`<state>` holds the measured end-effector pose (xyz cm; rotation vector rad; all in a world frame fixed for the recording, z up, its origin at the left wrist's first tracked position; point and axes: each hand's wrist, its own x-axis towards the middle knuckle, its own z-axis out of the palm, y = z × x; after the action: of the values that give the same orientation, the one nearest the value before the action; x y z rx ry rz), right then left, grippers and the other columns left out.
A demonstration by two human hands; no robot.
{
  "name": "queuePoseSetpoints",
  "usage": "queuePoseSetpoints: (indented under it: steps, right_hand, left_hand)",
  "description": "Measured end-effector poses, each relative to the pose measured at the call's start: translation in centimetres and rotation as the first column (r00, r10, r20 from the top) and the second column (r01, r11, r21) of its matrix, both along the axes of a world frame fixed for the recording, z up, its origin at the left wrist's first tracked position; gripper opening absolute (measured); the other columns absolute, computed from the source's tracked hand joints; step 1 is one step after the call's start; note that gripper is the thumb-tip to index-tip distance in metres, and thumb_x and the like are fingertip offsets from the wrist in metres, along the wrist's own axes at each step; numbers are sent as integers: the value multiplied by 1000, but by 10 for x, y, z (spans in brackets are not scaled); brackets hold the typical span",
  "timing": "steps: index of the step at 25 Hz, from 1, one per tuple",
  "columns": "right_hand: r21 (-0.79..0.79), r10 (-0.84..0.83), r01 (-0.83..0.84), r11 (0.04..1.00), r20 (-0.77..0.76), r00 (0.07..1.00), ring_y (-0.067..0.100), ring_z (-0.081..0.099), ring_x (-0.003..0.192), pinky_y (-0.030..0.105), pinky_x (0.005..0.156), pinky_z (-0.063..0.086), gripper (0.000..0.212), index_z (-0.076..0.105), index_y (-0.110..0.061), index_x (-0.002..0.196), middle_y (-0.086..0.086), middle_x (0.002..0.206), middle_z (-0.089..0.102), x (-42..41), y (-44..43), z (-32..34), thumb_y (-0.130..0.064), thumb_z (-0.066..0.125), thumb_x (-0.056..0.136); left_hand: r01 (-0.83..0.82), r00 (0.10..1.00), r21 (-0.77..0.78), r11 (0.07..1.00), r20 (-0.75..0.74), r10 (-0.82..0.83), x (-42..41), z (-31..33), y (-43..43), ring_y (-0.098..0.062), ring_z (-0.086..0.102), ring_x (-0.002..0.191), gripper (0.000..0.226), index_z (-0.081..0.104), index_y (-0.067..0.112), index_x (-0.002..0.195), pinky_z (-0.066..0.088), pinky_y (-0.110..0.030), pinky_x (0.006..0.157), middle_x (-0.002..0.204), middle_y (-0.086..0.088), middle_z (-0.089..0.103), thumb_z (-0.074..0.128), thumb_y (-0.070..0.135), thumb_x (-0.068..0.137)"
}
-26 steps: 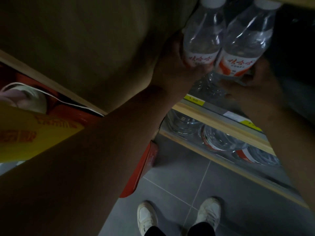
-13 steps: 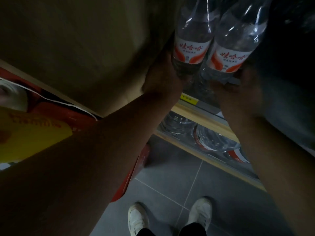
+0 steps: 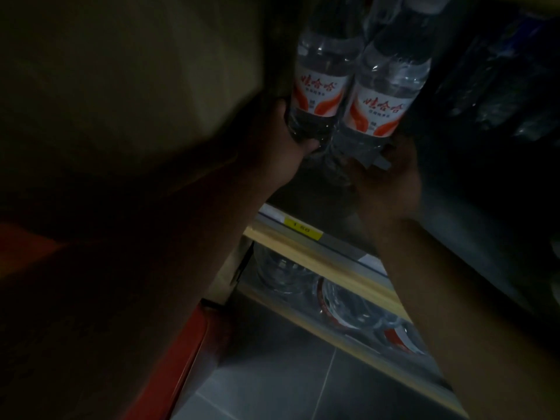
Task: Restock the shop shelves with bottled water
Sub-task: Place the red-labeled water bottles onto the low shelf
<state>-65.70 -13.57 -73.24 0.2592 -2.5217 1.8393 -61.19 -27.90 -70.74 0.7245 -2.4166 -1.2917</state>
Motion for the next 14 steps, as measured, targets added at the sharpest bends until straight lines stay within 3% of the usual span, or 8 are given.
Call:
queuePoseSetpoints:
  steps: [2,4,7,10,14]
  right_hand:
    - [-15,22,-21,1000,26,999,-11,48,103,-5,73,38,62,46,-16,137,-19,119,54,-9,-5,2,-18,76,82]
    - [10,12,-12,1000,-4,1000,-16,45,101,-4,73,37,64,44,-18,139,-18,120,54,-20,-7,0,-20,75,83]
    - [125,20,-14,992,-47,999,2,49,119,15,89,39,67,41,-23,142,-7,138,53,-35,-14,-2,-31,73,84]
    - [176,44,-38,984,-34,998,12,49,126,27,99,42,63,41,-24,142,-3,140,52,-56,-20,-3,-33,69,86]
    - [228,88,-95,969,42,995,20,50,126,41,105,44,57,43,-24,139,1,140,52,-70,-24,-5,-37,66,88]
  left_hand:
    - [-4,999,27,1000,-52,6,-10,-6,-4,-17,47,133,62,46,16,138,39,-38,111,141,-1,54,74,19,82]
    - [-2,997,26,1000,-75,4,-22,-12,-7,-17,49,132,62,46,18,137,41,-41,110,140,-1,55,74,21,82]
    - [-1,998,3,1000,-65,1,-39,-14,-17,-18,46,135,64,43,19,140,38,-37,111,144,0,51,73,19,83]
    - [20,998,-3,1000,-57,-20,-55,-14,-25,-19,46,134,64,44,18,140,37,-35,111,143,-2,52,73,15,84]
    - [8,993,59,998,-119,-1,-67,-21,-32,-21,50,131,63,47,16,139,41,-41,110,140,-5,55,74,11,82]
